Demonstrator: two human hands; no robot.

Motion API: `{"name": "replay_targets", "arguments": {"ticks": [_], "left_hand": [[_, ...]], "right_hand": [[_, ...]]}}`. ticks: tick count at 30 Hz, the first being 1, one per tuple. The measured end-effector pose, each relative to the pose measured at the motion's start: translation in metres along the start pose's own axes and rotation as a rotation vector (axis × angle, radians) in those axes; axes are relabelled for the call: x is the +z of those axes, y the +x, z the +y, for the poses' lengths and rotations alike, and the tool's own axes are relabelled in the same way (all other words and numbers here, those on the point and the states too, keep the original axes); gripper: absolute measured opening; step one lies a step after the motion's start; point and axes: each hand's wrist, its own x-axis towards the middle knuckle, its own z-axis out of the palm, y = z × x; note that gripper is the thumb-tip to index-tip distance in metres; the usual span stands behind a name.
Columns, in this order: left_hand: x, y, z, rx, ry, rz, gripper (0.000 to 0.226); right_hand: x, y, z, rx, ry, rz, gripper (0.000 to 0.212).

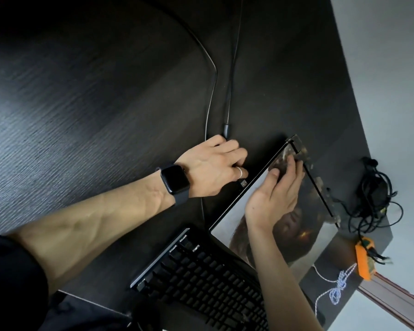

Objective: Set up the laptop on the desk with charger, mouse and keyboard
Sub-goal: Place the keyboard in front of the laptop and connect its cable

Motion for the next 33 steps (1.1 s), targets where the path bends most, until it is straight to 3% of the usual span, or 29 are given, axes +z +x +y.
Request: {"name": "replay_targets", "arguments": {"ticks": [8,14,19,26,33], "left_hand": [[-0.007,0.001,0.008,-0.041,0.035,-0.101,0.010],[-0.022,0.027,0.007,0.042,0.045,-0.385,0.028],[-0.015,0.027,0.005,0.034,-0.042,-0.483,0.040],[-0.002,0.022,0.001,0.039,-0.056,-0.357,0.034],[-0.003,0.016,0.002,0.106,0.008,-0.102,0.024]], "right_hand": [[0.007,-0.001,0.003,-0.009,-0.046,0.047,0.054],[0.007,-0.002,0.003,-0.019,-0.055,0.049,0.054],[0.007,-0.003,0.005,-0.022,-0.076,0.048,0.052],[0.008,-0.001,0.007,-0.008,-0.082,0.044,0.053],[0.001,-0.003,0.004,0.018,-0.051,-0.022,0.056]]}}
